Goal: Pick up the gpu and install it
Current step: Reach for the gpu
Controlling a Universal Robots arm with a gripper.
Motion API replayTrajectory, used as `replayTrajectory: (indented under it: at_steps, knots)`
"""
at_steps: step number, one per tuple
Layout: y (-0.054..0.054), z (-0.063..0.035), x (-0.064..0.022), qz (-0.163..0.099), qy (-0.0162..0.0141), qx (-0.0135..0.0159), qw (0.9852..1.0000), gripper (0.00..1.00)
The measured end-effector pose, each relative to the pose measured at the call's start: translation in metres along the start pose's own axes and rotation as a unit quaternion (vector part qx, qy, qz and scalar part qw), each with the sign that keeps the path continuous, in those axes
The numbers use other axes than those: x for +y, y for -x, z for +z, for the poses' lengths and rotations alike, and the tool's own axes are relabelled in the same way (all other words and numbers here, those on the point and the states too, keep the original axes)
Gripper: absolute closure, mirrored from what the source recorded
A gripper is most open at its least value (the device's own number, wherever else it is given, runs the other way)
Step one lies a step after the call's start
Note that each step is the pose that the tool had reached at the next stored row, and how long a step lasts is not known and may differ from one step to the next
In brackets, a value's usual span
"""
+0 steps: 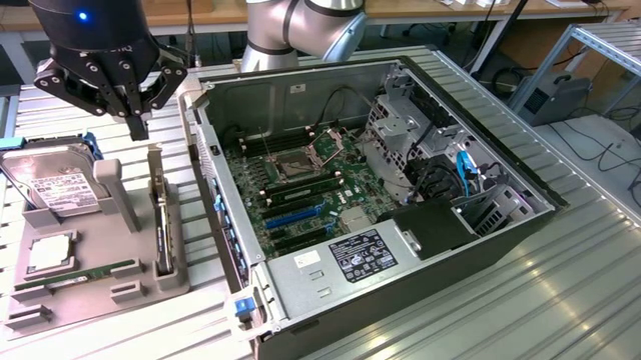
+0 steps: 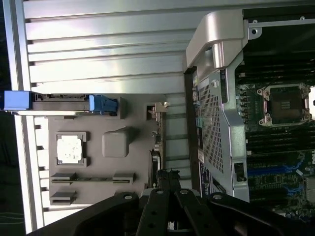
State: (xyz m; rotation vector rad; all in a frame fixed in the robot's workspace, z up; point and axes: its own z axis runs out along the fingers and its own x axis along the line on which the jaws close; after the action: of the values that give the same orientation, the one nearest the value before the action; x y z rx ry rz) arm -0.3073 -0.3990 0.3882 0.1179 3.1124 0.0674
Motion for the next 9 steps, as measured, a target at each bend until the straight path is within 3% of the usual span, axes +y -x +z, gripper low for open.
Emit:
replayTrajectory:
  at_steps: [9]
  knots:
    - [-0.0038,0.0005,-0.0033,0.0,0.0,0.0,1.0,0.89]
